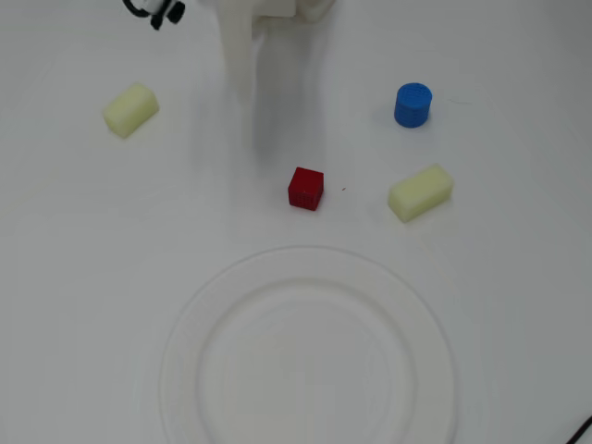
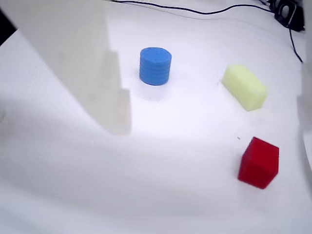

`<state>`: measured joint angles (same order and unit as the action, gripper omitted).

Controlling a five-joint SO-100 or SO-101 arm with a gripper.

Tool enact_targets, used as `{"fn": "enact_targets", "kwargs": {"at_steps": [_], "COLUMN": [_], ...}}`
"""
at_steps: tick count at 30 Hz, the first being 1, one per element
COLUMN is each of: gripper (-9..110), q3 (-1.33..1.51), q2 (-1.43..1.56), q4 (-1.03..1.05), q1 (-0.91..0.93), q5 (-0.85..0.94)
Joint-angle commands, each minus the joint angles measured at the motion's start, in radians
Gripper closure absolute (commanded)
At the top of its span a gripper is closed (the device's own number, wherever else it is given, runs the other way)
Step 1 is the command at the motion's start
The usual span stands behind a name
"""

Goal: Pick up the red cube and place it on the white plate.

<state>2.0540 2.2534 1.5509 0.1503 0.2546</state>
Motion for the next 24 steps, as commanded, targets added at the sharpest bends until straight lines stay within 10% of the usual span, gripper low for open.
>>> {"fn": "enact_targets", "kwargs": {"at_steps": [1,24], "gripper": [75,75], "q3": [-0.167,-0.272], "q2": [-0.167,-0.666], "q4": [0.032,-0.298], "q1": [-0.067,-0.196], "q5": [-0.098,-0.256]}}
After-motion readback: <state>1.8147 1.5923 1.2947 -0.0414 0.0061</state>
